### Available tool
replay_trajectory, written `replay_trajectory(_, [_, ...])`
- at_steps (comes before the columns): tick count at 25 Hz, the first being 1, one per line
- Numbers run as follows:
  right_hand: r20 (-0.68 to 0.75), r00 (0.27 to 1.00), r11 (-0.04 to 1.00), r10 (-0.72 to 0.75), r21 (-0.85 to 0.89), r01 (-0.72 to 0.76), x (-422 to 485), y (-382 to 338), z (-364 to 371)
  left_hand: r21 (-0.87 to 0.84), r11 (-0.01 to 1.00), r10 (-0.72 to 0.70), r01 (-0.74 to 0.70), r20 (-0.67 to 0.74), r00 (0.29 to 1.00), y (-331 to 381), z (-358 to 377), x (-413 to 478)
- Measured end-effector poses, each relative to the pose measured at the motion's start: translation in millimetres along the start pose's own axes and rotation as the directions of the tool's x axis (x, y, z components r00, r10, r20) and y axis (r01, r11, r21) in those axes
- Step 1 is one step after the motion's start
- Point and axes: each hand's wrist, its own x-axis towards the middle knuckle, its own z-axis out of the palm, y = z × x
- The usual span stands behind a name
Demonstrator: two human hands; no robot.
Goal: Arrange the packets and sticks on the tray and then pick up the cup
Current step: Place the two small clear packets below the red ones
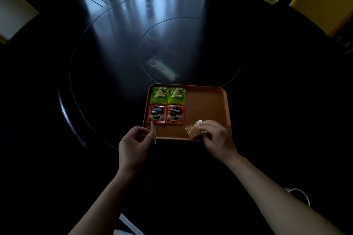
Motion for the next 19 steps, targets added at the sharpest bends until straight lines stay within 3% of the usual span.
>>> replay_trajectory(5, [0.065, 0.993, 0.995, 0.099, -0.019, -0.098, 9.4, -7.2, 2.1, -0.071, 0.997, -0.035, 0.037, 0.034, 0.999, 4.6, 3.2, -6.7])
replay_trajectory(7, [0.105, 0.988, 0.993, 0.117, -0.029, -0.115, 11.0, -15.8, 2.6, -0.170, 0.978, -0.113, 0.125, 0.077, 0.991, 7.2, 5.4, -7.3])
replay_trajectory(9, [0.025, 0.994, 0.994, 0.110, -0.007, -0.110, 9.5, -23.4, 3.9, -0.312, 0.915, -0.219, 0.256, 0.147, 0.964, 11.9, 10.0, -8.1])
replay_trajectory(11, [-0.015, 0.973, 0.959, 0.231, 0.171, -0.225, 10.1, -33.5, -0.1, -0.413, 0.837, -0.280, 0.359, 0.240, 0.929, 16.5, 18.1, -8.0])
replay_trajectory(14, [0.233, 0.895, 0.752, 0.382, 0.485, -0.447, 16.3, -47.0, -4.1, -0.420, 0.795, -0.292, 0.437, 0.366, 0.884, 23.2, 35.4, -4.3])
replay_trajectory(17, [0.226, 0.873, 0.742, 0.431, 0.462, -0.486, 18.9, -41.3, -8.4, -0.308, 0.884, -0.215, 0.351, 0.397, 0.892, 26.2, 55.5, 2.3])
replay_trajectory(19, [0.026, 0.897, 0.832, 0.441, 0.364, -0.419, 18.6, -25.8, -19.0, -0.110, 0.992, -0.023, 0.065, 0.342, 0.939, 21.4, 64.5, 6.7])
